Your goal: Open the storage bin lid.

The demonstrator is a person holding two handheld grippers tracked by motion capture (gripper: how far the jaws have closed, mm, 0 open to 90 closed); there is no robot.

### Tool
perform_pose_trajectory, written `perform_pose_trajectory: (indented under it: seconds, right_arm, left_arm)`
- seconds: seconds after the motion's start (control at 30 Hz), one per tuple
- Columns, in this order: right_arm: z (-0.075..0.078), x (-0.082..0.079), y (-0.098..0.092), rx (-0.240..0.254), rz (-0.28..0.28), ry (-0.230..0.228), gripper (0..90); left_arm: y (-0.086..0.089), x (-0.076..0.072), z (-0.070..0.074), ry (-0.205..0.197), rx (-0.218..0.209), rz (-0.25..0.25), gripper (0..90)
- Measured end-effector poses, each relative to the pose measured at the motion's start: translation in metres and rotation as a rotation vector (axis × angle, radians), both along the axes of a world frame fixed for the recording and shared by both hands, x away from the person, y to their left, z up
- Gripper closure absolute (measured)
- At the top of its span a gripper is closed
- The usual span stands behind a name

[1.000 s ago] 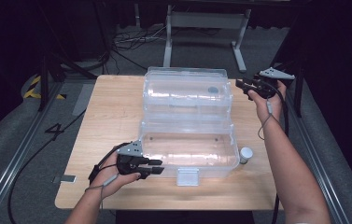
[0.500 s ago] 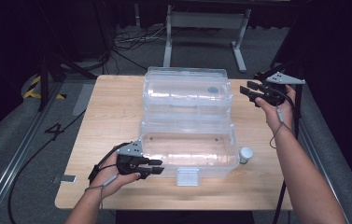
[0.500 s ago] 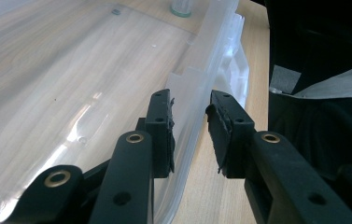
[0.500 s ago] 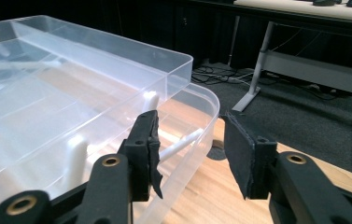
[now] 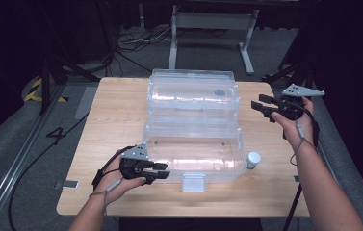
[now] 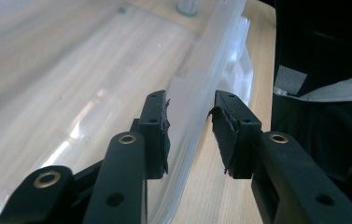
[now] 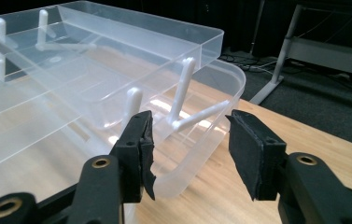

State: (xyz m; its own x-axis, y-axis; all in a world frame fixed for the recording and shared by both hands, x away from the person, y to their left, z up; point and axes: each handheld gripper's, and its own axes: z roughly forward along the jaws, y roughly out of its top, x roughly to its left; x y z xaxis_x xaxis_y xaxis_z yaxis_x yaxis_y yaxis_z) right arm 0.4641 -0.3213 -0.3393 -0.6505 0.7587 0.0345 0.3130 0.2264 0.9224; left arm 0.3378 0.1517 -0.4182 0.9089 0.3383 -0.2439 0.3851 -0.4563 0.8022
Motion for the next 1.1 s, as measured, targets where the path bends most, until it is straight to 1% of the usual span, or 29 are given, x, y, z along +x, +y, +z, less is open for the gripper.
perform_pose_trajectory:
  seconds: [0.1,0.13,0.2,0.33,0.4,0.47,0.53,0.7,0.83,0.9,0.97,1.03,1.1]
  right_arm:
    - [-0.001,-0.003,-0.001,-0.006,0.005,0.008,49.8]
    - [-0.002,-0.005,-0.001,-0.010,0.018,0.023,49.3]
    - [-0.002,-0.008,0.000,-0.023,0.029,0.032,49.3]
    - [-0.003,-0.013,-0.001,-0.038,0.041,0.047,49.3]
    - [-0.004,-0.016,-0.002,-0.042,0.044,0.052,49.3]
    - [-0.004,-0.017,-0.003,-0.043,0.048,0.052,49.3]
    - [-0.005,-0.020,-0.004,-0.049,0.050,0.056,49.3]
    - [-0.004,-0.026,-0.007,-0.068,0.056,0.061,49.2]
    - [-0.003,-0.027,-0.008,-0.075,0.072,0.071,49.2]
    - [-0.003,-0.027,-0.010,-0.082,0.071,0.077,49.1]
    - [-0.003,-0.026,-0.010,-0.085,0.072,0.077,49.2]
    - [-0.004,-0.027,-0.011,-0.081,0.079,0.081,48.5]
    - [-0.005,-0.028,-0.011,-0.084,0.084,0.086,48.2]
  left_arm:
    - [0.003,-0.001,0.007,-0.015,-0.016,0.008,66.9]
    - [0.006,-0.002,0.010,-0.015,-0.021,0.019,66.4]
    - [0.010,-0.003,0.014,-0.022,-0.033,0.037,66.4]
    - [0.015,-0.004,0.021,-0.059,-0.021,0.072,67.5]
    - [0.018,-0.004,0.025,-0.068,-0.018,0.093,67.5]
    - [0.020,-0.005,0.027,-0.068,-0.023,0.099,67.2]
    - [0.025,-0.005,0.029,-0.072,-0.032,0.117,66.9]
    - [0.037,-0.003,0.031,-0.067,-0.026,0.163,65.5]
    - [0.043,-0.002,0.031,-0.062,-0.027,0.177,63.8]
    - [0.049,-0.001,0.031,-0.063,-0.024,0.192,63.2]
    - [0.052,0.000,0.031,-0.063,-0.021,0.198,62.9]
    - [0.057,0.001,0.030,-0.061,-0.012,0.214,61.5]
    - [0.059,0.001,0.029,-0.058,-0.014,0.225,61.0]
